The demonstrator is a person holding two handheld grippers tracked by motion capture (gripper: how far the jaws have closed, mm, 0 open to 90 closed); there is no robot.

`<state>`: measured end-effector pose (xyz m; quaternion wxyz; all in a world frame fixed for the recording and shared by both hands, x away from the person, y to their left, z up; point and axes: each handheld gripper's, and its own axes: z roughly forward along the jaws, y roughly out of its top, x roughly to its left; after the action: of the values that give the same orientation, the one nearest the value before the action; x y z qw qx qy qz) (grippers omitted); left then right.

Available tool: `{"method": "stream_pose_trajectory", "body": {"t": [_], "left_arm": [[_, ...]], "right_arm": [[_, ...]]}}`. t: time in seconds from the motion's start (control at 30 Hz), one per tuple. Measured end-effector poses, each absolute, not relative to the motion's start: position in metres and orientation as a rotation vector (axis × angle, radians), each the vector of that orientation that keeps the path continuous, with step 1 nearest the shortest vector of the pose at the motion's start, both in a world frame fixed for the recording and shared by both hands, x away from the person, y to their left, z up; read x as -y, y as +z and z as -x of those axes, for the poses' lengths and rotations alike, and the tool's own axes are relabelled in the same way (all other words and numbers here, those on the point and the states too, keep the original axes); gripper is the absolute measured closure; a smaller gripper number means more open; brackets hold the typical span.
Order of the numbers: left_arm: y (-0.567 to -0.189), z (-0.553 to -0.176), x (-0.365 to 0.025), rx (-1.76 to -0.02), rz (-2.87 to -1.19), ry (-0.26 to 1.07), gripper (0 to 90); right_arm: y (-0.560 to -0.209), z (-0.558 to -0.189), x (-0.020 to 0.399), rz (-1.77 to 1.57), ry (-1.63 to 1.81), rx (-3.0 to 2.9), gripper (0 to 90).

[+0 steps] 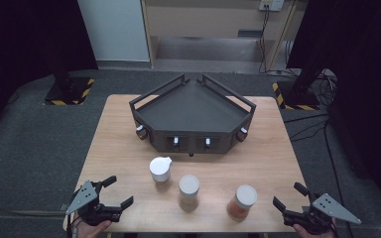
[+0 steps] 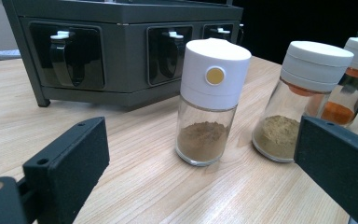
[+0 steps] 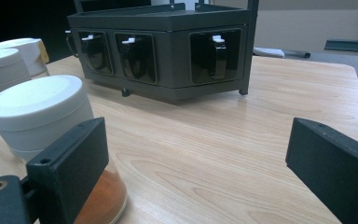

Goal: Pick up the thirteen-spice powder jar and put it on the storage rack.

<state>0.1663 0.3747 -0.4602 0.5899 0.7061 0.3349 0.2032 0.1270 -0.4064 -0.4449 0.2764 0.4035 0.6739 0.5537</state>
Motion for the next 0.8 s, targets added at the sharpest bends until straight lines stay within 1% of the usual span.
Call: {"method": "stream_pose_trajectory", "body": {"t": [0.23, 0.47, 0.67, 0.8], "left_arm": [[-0.461, -0.166, -0.376, -0.773, -1.629, 0.473, 2.8], [-0.450, -0.170, -0.370, -0.753, -1.640, 0.472, 3.0], [-0.438, -0.179, -0.362, -0.728, -1.652, 0.466, 2.9], [-0.430, -0.194, -0.354, -0.712, -1.663, 0.440, 2.7]], "right_arm": [[-0.445, -0.127, 0.407, -1.085, 1.484, -1.807, 5.9], [-0.444, -0.127, 0.406, -1.084, 1.480, -1.807, 5.8], [-0.444, -0.127, 0.406, -1.088, 1.477, -1.806, 5.9], [-0.444, -0.127, 0.406, -1.089, 1.477, -1.805, 5.8]]}}
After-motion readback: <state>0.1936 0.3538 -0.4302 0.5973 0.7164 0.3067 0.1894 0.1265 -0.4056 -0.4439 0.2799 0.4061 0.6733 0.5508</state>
